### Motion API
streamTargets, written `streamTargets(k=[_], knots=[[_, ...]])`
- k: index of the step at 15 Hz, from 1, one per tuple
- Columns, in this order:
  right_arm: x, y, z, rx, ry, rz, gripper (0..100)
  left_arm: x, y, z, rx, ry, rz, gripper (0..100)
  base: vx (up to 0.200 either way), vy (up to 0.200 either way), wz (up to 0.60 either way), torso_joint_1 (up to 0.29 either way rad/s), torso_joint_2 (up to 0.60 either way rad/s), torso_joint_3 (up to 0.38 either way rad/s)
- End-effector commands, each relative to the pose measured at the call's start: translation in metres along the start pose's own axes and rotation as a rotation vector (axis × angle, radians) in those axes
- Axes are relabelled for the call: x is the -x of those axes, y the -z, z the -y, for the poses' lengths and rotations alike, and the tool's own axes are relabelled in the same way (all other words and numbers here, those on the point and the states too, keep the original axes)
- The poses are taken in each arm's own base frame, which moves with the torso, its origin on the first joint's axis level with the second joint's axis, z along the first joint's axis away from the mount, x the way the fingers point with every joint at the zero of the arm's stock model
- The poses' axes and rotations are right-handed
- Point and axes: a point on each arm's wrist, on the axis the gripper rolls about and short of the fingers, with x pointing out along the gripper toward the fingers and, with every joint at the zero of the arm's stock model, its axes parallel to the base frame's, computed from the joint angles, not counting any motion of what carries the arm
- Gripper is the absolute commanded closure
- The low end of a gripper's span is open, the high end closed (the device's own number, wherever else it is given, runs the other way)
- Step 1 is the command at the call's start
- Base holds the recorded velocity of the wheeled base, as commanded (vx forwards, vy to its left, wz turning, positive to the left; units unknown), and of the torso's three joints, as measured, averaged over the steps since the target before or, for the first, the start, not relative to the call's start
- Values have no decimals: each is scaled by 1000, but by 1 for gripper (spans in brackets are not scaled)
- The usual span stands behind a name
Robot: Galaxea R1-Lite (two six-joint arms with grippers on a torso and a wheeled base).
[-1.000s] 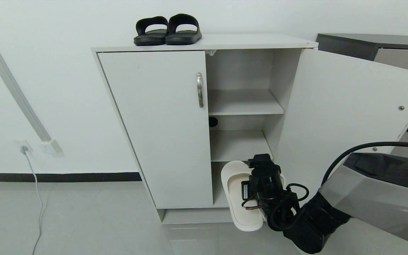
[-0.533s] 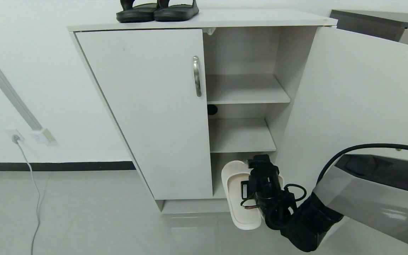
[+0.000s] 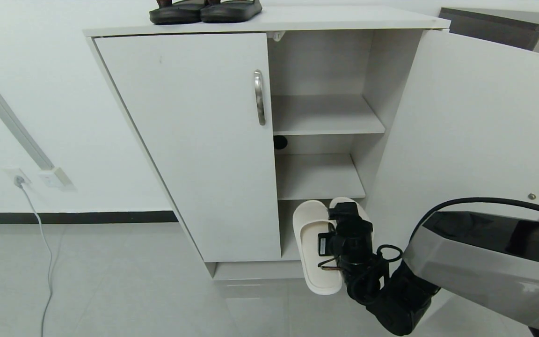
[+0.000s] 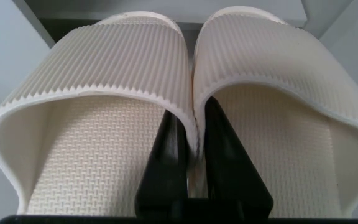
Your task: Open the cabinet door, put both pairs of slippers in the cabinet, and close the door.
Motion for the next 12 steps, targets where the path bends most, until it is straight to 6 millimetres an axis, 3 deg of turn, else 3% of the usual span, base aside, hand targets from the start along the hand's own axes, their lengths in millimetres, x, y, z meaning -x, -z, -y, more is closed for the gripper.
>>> streamTargets(k=[1, 2, 12], knots=[[-1, 4, 0, 5, 2, -7, 100, 0, 0, 0, 0, 0, 0, 100, 0, 0, 0, 0, 0, 0], [-1, 6, 0, 7, 2, -10, 100, 0, 0, 0, -1, 0, 0, 100, 0, 0, 0, 0, 0, 0], [-2, 4, 0, 6, 3, -6, 100, 0, 0, 0, -1, 0, -2, 100, 200, 0, 0, 1, 1, 2]])
